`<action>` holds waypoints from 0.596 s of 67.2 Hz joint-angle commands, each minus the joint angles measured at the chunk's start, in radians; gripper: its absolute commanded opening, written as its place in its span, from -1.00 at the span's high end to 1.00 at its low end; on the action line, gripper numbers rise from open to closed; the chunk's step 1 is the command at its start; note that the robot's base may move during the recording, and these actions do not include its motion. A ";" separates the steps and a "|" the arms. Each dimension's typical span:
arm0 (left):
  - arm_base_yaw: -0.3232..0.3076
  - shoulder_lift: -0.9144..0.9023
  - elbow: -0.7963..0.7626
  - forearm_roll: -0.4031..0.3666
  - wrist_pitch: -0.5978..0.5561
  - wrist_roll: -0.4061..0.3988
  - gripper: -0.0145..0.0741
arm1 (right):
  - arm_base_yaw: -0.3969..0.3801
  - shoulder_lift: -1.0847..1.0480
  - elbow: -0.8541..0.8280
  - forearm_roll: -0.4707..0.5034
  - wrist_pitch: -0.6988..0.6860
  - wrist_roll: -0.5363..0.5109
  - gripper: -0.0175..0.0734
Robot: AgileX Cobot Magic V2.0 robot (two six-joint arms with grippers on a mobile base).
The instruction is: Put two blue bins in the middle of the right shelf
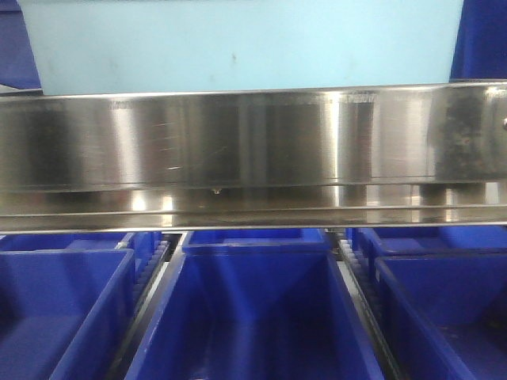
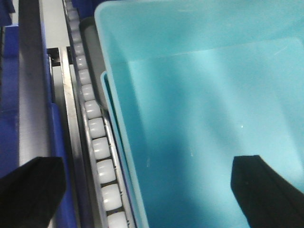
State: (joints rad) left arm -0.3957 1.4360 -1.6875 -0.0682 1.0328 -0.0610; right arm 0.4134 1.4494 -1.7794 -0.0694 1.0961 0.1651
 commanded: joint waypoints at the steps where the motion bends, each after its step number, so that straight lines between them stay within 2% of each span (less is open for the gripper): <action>1: 0.006 -0.020 0.000 0.010 0.015 0.003 -0.70 | -0.002 -0.013 -0.003 -0.016 0.020 -0.007 -0.57; 13: 0.014 -0.020 0.065 -0.001 -0.033 -0.002 -0.70 | -0.003 -0.001 0.067 -0.016 0.008 0.010 -0.57; 20: 0.014 -0.020 0.134 -0.035 -0.077 -0.002 -0.70 | -0.003 0.016 0.127 -0.016 -0.031 0.025 -0.57; 30: 0.014 -0.005 0.234 -0.046 -0.141 -0.004 -0.70 | -0.003 0.047 0.216 -0.009 -0.084 0.047 -0.57; 40: 0.014 0.032 0.274 -0.107 -0.164 -0.004 -0.70 | -0.003 0.091 0.271 0.003 -0.103 0.047 -0.57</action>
State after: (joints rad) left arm -0.3870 1.4528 -1.4295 -0.1370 0.9012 -0.0610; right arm 0.4134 1.5213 -1.5303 -0.0673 1.0220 0.2083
